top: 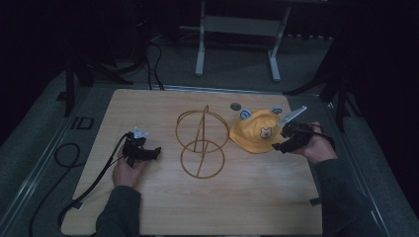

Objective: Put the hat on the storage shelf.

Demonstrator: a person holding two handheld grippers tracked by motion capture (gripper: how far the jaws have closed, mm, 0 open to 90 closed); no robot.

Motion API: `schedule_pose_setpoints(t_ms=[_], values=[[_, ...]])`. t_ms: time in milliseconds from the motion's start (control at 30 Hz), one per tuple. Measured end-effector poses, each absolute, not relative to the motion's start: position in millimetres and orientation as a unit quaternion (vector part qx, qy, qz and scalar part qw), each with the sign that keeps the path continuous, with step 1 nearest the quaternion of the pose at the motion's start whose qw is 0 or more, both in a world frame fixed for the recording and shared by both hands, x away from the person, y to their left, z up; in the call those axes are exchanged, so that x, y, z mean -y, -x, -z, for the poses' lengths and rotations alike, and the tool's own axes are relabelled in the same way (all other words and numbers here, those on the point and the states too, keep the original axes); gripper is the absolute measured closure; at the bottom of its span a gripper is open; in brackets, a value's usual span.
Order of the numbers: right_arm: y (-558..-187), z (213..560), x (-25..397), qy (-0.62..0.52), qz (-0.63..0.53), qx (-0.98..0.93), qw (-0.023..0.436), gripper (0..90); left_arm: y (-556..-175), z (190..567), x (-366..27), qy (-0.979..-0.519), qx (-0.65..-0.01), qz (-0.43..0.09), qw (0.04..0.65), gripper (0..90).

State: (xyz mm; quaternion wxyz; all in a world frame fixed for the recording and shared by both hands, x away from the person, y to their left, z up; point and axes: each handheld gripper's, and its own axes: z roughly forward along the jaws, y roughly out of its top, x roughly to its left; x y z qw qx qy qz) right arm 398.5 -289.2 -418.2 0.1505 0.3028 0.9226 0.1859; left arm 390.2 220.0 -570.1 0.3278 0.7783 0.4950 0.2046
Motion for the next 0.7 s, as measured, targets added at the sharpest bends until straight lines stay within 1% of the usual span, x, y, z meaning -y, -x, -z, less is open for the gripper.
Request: schedule_pose_setpoints(t_ms=[700], values=[[-432,384,266,-0.292,-0.173,-0.927,0.158,38.0,-390,570,-220,-0.780,-0.493,-0.204,0.327,14.5]])
